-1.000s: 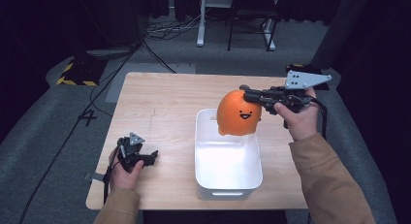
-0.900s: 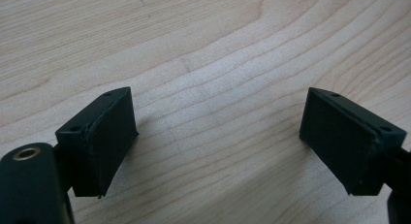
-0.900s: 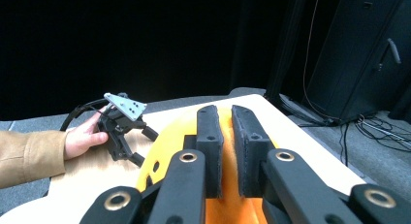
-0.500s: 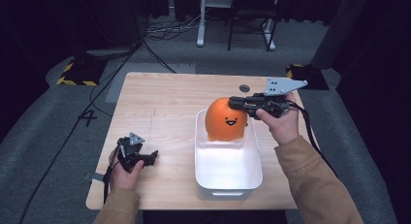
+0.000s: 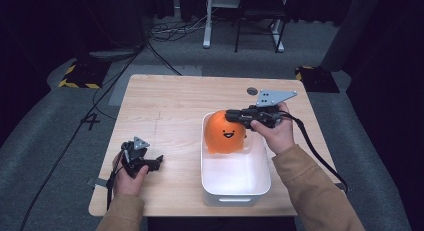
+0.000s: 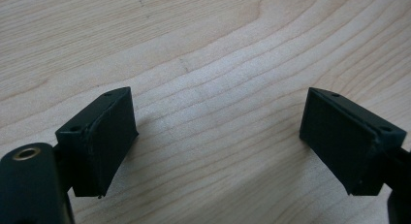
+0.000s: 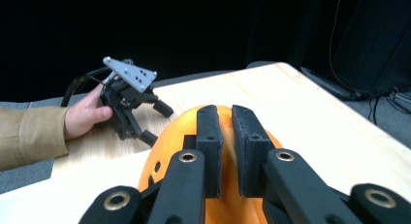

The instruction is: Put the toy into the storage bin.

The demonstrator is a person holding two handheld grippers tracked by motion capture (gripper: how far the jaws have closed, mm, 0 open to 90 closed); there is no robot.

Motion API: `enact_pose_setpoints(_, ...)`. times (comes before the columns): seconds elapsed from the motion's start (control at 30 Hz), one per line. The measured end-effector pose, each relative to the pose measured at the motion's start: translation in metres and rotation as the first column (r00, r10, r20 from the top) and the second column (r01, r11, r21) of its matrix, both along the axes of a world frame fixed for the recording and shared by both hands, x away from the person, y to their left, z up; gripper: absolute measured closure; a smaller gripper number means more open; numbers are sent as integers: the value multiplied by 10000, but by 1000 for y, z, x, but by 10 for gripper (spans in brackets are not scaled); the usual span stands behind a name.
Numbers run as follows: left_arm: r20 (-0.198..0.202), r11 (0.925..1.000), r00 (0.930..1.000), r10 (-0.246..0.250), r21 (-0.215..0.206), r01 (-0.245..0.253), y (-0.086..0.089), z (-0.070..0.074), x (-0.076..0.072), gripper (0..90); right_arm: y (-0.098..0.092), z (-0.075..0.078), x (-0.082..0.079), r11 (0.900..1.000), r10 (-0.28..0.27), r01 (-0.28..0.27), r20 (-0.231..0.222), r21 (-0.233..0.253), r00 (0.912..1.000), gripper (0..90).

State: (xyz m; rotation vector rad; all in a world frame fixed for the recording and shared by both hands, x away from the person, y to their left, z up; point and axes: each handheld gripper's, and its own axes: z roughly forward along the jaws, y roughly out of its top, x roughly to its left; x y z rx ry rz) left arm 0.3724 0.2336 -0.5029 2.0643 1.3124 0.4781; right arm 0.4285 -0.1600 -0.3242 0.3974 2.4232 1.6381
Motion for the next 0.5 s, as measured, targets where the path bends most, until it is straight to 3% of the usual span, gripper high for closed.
enact_pose_setpoints(0.5,22,10000,10000,-16,49,16,0,0,0,134,17,-25,3,9917,102,-176,-585,-1275,9982,823)
